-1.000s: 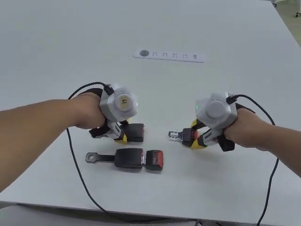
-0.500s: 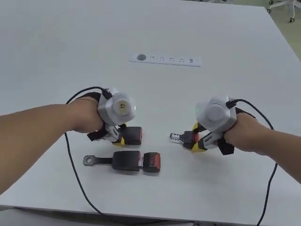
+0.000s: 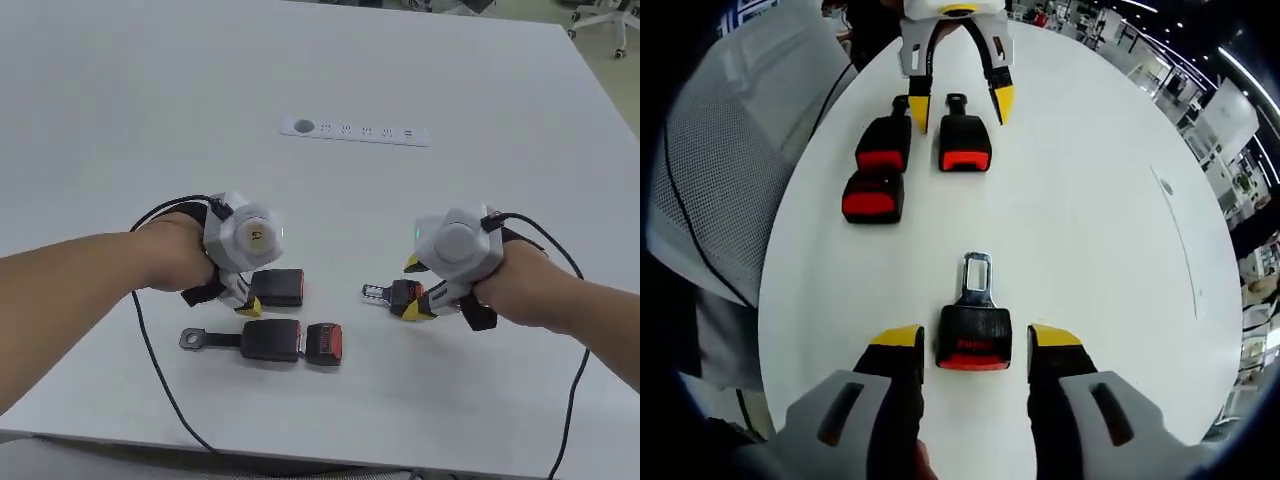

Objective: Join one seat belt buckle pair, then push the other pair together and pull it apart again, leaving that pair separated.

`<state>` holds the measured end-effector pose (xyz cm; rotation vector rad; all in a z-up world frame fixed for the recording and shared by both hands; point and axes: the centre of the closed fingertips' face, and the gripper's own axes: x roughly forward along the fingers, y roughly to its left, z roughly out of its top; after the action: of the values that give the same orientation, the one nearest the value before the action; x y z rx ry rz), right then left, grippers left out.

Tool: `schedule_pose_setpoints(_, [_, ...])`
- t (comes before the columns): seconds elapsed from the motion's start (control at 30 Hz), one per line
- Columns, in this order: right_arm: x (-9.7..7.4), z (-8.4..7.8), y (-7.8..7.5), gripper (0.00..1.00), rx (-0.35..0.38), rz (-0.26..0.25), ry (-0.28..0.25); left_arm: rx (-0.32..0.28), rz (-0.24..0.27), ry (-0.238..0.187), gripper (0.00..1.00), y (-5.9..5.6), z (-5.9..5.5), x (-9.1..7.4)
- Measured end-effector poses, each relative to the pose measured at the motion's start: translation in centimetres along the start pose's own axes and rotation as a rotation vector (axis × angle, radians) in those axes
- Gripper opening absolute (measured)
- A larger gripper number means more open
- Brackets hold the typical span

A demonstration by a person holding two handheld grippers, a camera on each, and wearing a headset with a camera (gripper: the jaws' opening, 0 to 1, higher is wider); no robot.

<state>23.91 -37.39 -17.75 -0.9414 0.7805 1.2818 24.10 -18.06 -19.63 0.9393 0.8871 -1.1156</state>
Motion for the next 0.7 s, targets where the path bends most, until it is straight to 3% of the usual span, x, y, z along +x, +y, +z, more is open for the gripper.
schedule_pose_setpoints(0.1, [-0.5,0.5,0.2,0.43,0.047,-0.029,-0.044,-0.065,0.067,-0.044,0.61,0.8,-0.1,-0.7])
schedule_pose_setpoints(0.17, [-0.6,0.6,0.4,0.47,0.065,-0.055,-0.066,-0.094,0.130,-0.060,0.72,1.4,-0.2,-2.1])
schedule_pose_setpoints(0.23, [-0.8,0.7,0.9,0.50,0.102,-0.068,-0.099,-0.150,0.155,-0.075,0.79,1.0,-0.4,-3.3])
schedule_pose_setpoints(0.33, [-1.5,0.6,1.8,0.51,0.101,-0.073,-0.112,-0.202,0.166,-0.120,0.86,0.1,-0.2,-4.8])
schedule_pose_setpoints(0.4, [-2.2,0.8,2.4,0.54,0.124,-0.085,-0.136,-0.203,0.168,-0.128,0.91,-0.9,-0.4,-5.9])
schedule_pose_setpoints(0.53, [-2.8,0.5,3.4,0.59,0.207,-0.097,-0.176,-0.252,0.163,-0.158,0.97,-2.1,-1.4,-6.5])
schedule_pose_setpoints(0.63, [-3.6,0.3,4.2,0.62,0.223,-0.116,-0.194,-0.278,0.179,-0.179,0.99,-3.3,-2.3,-7.2])
schedule_pose_setpoints(0.7, [-4.1,0.1,4.6,0.63,0.248,-0.132,-0.208,-0.282,0.185,-0.221,1.00,-4.4,-1.8,-7.7])
